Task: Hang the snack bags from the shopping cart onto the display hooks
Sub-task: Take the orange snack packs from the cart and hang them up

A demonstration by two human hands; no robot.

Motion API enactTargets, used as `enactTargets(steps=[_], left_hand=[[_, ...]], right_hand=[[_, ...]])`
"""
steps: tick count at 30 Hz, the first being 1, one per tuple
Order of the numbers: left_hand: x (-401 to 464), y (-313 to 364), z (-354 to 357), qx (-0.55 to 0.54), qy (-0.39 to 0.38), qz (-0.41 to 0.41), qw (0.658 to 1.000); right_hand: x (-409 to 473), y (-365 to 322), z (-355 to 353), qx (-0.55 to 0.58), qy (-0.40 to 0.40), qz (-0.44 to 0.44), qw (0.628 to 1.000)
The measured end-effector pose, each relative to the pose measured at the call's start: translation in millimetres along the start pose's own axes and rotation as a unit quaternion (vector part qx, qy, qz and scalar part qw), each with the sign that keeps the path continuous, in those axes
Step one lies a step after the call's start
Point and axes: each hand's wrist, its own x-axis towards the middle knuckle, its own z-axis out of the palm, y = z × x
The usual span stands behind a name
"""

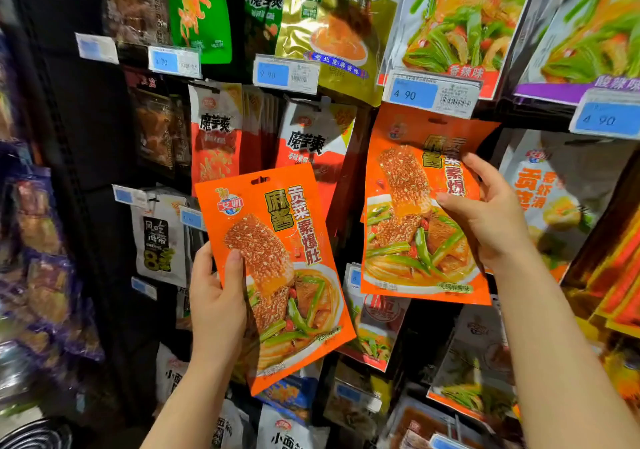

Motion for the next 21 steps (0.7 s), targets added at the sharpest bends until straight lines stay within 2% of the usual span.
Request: enactTargets(steps=[4,11,17,21], left_hand=[[-1.4,-1.2,2.7,-0.005,-0.002,-0.012,1.0],[-4.1,-4.7,4.5,-0.019,-0.014,-0.025,0.999],[-4.6,-4.1,5.7,-0.02,-0.008,-0.023,0.999],[-5.3,-8.5,1.7,0.0,-0.005,-0.028,1.0]], right_hand=[[-4.5,-6.3,-4.5,-0.026,-0.015,0.012,0.999],[-5.9,-14.5,-8.0,-0.02,0.008,0.015,1.0],[8.3,-26.7,-8.3,-0.081,-0.002,0.055,0.995],[23.3,-22.0,-1.7,-0.134,0.038,0.061,0.988]])
